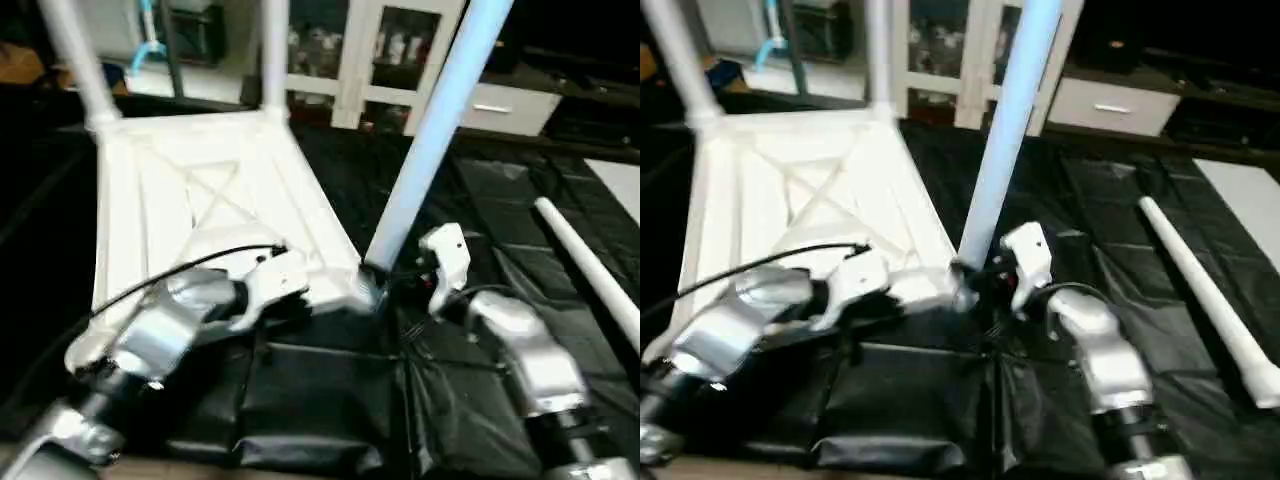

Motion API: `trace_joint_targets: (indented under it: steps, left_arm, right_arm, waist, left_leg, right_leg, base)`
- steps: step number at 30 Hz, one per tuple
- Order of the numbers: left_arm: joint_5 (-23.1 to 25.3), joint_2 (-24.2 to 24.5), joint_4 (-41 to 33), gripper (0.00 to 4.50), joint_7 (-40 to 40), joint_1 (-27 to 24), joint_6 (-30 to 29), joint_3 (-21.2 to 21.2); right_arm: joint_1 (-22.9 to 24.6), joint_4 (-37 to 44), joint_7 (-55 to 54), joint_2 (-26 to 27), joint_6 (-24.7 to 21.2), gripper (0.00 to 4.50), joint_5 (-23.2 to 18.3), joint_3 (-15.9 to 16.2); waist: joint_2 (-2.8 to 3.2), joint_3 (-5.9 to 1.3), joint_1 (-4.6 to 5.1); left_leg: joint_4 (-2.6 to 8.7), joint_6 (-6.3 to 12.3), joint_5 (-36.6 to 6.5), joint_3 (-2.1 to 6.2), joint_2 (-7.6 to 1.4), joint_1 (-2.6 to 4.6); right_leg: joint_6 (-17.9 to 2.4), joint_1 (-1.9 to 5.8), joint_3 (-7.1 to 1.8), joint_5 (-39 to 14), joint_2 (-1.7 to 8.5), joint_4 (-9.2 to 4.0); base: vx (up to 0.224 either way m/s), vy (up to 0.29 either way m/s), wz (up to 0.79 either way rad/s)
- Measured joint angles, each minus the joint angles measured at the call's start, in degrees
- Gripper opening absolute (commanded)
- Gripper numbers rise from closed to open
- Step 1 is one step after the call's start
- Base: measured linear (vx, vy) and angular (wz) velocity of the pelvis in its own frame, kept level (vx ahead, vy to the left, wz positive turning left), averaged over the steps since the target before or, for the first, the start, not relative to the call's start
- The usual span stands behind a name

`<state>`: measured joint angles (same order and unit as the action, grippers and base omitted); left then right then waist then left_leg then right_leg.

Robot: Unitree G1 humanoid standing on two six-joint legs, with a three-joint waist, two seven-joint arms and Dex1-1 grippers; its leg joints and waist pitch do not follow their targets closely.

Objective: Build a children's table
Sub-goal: Rotate leg to tighten

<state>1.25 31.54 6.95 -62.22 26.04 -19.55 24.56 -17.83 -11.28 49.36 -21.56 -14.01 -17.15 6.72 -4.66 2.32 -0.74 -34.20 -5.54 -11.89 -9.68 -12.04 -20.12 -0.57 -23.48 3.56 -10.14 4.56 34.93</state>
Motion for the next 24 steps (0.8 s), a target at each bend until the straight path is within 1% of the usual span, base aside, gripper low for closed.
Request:
trace_joint_targets:
  steps: [2,3,4,6,9,10,11,12,15,16,17,20,21,24]
  left_arm:
    - [-1.47,1.24,-1.39,0.00,-3.26,-0.93,0.05,0.14]
    - [-1.84,1.89,-1.77,0.00,-4.35,-1.16,0.05,0.22]
    - [-2.40,2.67,-1.77,0.00,-5.64,-1.23,0.04,0.23]
    - [-2.85,3.54,-1.81,0.00,-7.08,-1.33,0.04,0.26]
    - [-3.17,3.71,-1.89,0.00,-8.05,-1.45,0.05,0.37]
    - [-3.28,3.65,-2.01,0.00,-8.15,-1.46,0.06,0.51]
    - [-3.33,3.61,-2.07,0.00,-8.18,-1.47,0.07,0.60]
    - [-3.35,3.58,-2.13,0.00,-8.23,-1.47,0.13,0.65]
    - [-3.42,3.55,-2.22,0.00,-8.50,-1.51,0.16,0.65]
    - [-3.47,3.56,-2.37,0.00,-8.72,-1.58,0.11,0.65]
    - [-3.53,3.64,-2.67,0.00,-8.81,-1.78,0.06,0.64]
    - [-3.70,3.91,-3.12,0.00,-9.42,-1.91,0.02,0.64]
    - [-3.70,3.91,-3.12,0.00,-9.51,-1.91,0.02,0.63]
    - [-3.60,3.85,-3.12,0.00,-9.27,-1.90,-0.23,0.62]
  right_arm:
    - [0.49,1.21,9.44,-5.51,0.21,3.16,-1.81,0.90]
    - [0.77,1.94,12.42,-7.37,0.20,3.16,-2.72,1.00]
    - [0.83,2.19,15.18,-8.73,0.19,3.16,-3.46,1.00]
    - [1.00,2.13,17.95,-9.77,0.28,3.16,-3.86,1.09]
    - [1.26,1.96,20.58,-9.87,0.72,3.16,-3.85,1.96]
    - [1.26,1.78,21.35,-9.67,0.84,3.01,-3.85,2.39]
    - [1.25,1.61,21.81,-9.41,0.91,3.01,-3.85,2.57]
    - [1.22,1.44,22.11,-9.09,0.90,2.84,-3.85,2.73]
    - [0.13,0.77,22.68,-8.04,0.54,2.74,-4.79,3.09]
    - [-0.13,0.78,23.34,-8.06,0.29,2.58,-5.08,3.10]
    - [-0.13,0.78,23.72,-8.09,0.08,2.58,-5.24,3.11]
    - [-0.13,0.76,24.39,-8.22,-0.49,2.28,-5.59,3.11]
    - [-0.13,0.68,24.42,-8.22,-0.49,2.28,-5.56,3.11]
    - [-0.41,-0.76,24.01,-8.07,0.83,2.04,-5.18,3.09]
  waist:
    - [0.05,0.04,-0.82]
    - [0.05,0.03,-1.05]
    - [0.02,0.02,-1.08]
    - [0.03,0.02,-1.06]
    - [0.05,0.02,-1.06]
    - [0.04,0.02,-1.08]
    - [0.04,0.02,-1.09]
    - [0.04,0.02,-1.10]
    - [0.00,0.00,-1.08]
    - [-0.09,-0.06,-1.20]
    - [-0.17,-0.11,-1.25]
    - [-0.19,-0.12,-1.29]
    - [-0.19,-0.13,-1.29]
    - [-0.20,-0.13,-1.29]
  left_leg:
    - [-0.03,0.04,-0.02,-0.15,0.00,0.00]
    - [-0.03,0.05,-0.02,-0.19,0.00,0.05]
    - [-0.04,0.05,-0.02,-0.19,-0.01,0.10]
    - [-0.05,0.04,-0.02,-0.19,0.00,0.09]
    - [-0.05,0.03,-0.01,-0.16,0.00,0.11]
    - [-0.05,0.03,-0.01,-0.16,0.00,0.12]
    - [-0.06,0.03,-0.01,-0.16,0.00,0.12]
    - [-0.07,0.03,-0.01,-0.16,0.00,0.12]
    - [-0.12,0.03,0.00,-0.15,0.00,0.10]
    - [-0.11,0.04,0.00,-0.16,-0.01,0.10]
    - [-0.12,0.04,0.00,-0.16,-0.02,0.09]
    - [-0.13,0.06,-0.01,-0.18,0.01,0.06]
    - [-0.13,0.06,-0.01,-0.18,0.01,0.06]
    - [-0.14,0.05,0.00,-0.19,0.01,0.08]
  right_leg:
    - [-0.03,0.03,-0.10,-0.03,0.05,-0.01]
    - [-0.02,0.06,-0.12,-0.03,0.06,0.00]
    - [-0.02,0.10,-0.13,-0.03,0.06,0.02]
    - [-0.02,0.17,-0.15,-0.03,0.06,0.07]
    - [0.00,0.21,-0.16,-0.03,0.06,0.11]
    - [0.00,0.21,-0.17,-0.03,0.06,0.12]
    - [-0.01,0.21,-0.17,-0.03,0.06,0.12]
    - [-0.01,0.21,-0.19,-0.03,0.06,0.12]
    - [-0.02,0.20,-0.22,-0.02,0.06,0.12]
    - [0.01,0.20,-0.22,-0.04,0.05,0.13]
    - [0.05,0.20,-0.22,-0.08,0.03,0.12]
    - [0.07,0.20,-0.27,-0.11,0.04,0.07]
    - [0.06,0.20,-0.27,-0.11,0.04,0.07]
    - [0.07,0.22,-0.28,-0.12,0.04,0.09]
  base:
    - [0.000,0.000,0.00]
    - [0.000,0.000,0.00]
    - [0.000,0.000,0.00]
    - [0.000,0.000,0.00]
    - [0.000,0.000,0.00]
    - [0.000,0.000,0.00]
    - [0.000,0.000,0.00]
    - [0.000,0.000,0.00]
    - [0.000,0.000,0.00]
    - [0.000,0.000,0.00]
    - [0.000,0.000,0.00]
    - [0.000,0.000,0.00]
    - [0.000,0.000,0.00]
    - [0.000,0.000,0.00]
